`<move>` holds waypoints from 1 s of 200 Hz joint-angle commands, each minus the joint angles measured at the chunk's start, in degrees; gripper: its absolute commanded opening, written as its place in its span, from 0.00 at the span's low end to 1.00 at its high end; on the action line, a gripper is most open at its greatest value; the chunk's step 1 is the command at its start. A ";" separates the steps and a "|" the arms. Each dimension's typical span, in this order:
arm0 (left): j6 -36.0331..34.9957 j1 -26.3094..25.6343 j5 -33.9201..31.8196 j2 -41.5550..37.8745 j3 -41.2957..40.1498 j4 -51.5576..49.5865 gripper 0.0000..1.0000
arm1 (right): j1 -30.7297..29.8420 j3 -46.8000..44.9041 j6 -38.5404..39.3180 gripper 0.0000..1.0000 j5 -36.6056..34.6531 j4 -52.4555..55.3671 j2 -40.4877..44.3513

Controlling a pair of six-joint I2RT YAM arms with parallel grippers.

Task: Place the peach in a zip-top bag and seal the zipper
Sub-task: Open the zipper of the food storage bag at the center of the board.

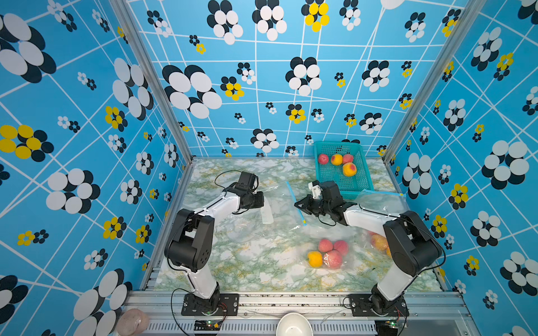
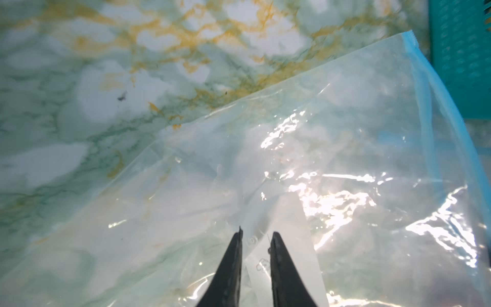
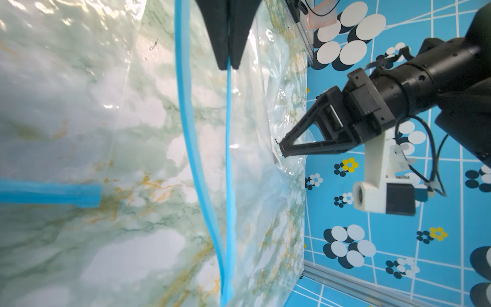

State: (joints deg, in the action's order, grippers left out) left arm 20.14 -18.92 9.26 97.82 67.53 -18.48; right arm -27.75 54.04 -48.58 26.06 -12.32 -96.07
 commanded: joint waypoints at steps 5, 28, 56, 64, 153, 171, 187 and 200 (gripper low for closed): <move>-2.98 -1.48 -4.42 -4.98 5.64 -6.30 0.25 | -0.47 1.06 5.67 0.00 -8.00 8.65 6.68; -3.63 -4.43 -4.83 -7.21 9.77 -9.24 0.28 | -0.79 1.41 9.55 0.00 -10.68 12.14 10.99; -2.66 -9.41 -3.72 -7.76 15.17 -10.82 0.35 | -4.06 1.98 15.59 0.00 -16.28 13.37 16.30; -2.11 -10.70 -2.83 -7.09 16.79 -11.14 0.36 | -5.24 2.39 17.44 0.00 -17.03 13.10 17.06; -1.56 -18.21 -6.01 -0.31 26.64 -15.65 0.56 | -11.38 0.02 23.26 0.00 -16.97 3.12 17.25; -2.07 -19.23 -8.48 0.88 27.74 -17.12 0.56 | -12.35 0.23 24.28 0.00 -17.90 2.48 16.89; -3.18 -20.39 -11.96 2.28 29.43 -19.48 0.56 | -13.06 0.70 24.75 0.00 -18.69 2.58 16.30; -3.52 -20.87 -13.29 3.15 30.36 -20.57 0.55 | -13.36 1.07 24.79 0.00 -18.98 2.54 15.77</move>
State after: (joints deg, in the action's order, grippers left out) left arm 18.41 -38.48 0.99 99.31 94.76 -34.87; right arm -40.18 54.89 -25.58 9.02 -7.60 -79.33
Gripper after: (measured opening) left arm 0.558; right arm 0.049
